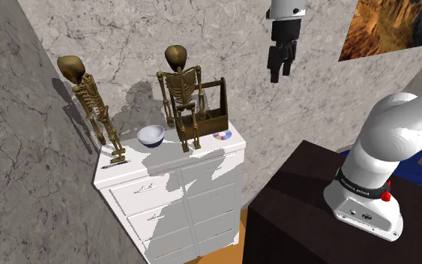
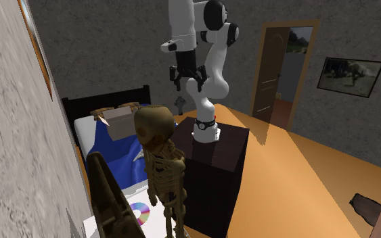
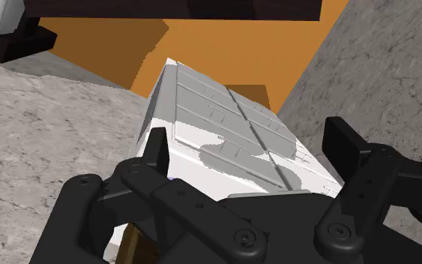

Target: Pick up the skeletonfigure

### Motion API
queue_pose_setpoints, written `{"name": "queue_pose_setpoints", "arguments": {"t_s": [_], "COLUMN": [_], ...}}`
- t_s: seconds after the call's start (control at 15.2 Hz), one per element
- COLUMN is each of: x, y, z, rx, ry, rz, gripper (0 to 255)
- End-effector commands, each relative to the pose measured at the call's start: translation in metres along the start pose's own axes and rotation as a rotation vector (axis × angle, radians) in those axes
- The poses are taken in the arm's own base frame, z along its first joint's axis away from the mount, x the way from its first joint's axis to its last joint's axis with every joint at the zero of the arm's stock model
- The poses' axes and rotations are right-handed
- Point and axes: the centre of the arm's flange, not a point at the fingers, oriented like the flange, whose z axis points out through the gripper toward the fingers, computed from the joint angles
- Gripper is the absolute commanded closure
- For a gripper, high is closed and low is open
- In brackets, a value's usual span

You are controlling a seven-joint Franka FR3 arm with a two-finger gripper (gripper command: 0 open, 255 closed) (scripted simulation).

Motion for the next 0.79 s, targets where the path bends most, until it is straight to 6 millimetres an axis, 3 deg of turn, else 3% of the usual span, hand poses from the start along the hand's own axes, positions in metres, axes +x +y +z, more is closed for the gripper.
{"name": "queue_pose_setpoints", "arguments": {"t_s": [0.0, 0.73], "x": [0.000, 0.141], "y": [0.000, 0.019], "z": [0.000, -0.009], "rx": [0.000, 0.014], "ry": [0.000, 0.018], "rz": [0.000, -0.315], "gripper": [0, 0]}}
